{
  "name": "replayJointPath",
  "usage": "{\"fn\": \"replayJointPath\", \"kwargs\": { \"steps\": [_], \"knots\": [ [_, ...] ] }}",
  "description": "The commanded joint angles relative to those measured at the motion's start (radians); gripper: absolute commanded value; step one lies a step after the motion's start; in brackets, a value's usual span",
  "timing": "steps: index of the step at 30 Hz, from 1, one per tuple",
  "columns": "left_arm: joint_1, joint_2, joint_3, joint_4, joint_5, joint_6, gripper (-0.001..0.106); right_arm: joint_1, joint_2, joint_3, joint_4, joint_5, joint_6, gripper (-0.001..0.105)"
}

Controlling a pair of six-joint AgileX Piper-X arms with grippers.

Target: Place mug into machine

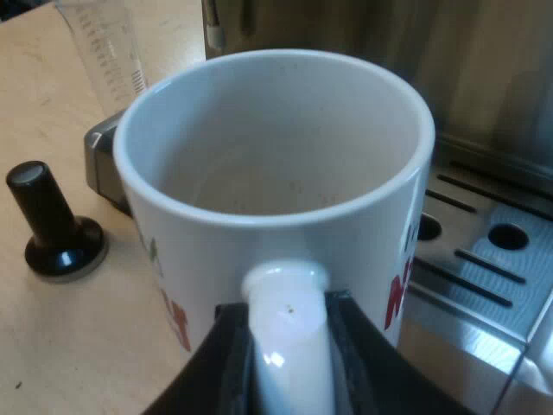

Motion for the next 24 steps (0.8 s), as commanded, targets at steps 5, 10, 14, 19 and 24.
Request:
{"fn": "replayJointPath", "kwargs": {
  "steps": [5, 10, 14, 19, 24],
  "knots": [
    [-0.005, -0.002, -0.008, -0.013, 0.008, -0.005, 0.061, 0.043, 0.123, -0.021, -0.228, 0.032, -0.012, 0.000],
    [-0.005, -0.002, -0.008, -0.013, 0.008, -0.005, 0.061, 0.064, 0.220, -0.063, -0.249, 0.068, -0.009, 0.000],
    [-0.005, -0.002, -0.008, -0.013, 0.008, -0.005, 0.061, 0.064, 0.291, -0.115, -0.249, 0.068, -0.009, 0.000],
    [-0.005, -0.002, -0.008, -0.013, 0.008, -0.005, 0.061, 0.064, 0.361, -0.161, -0.272, 0.068, -0.009, 0.000],
    [-0.005, -0.002, -0.008, -0.013, 0.008, -0.005, 0.061, 0.064, 0.436, -0.217, -0.280, 0.059, -0.009, 0.000]
  ]
}}
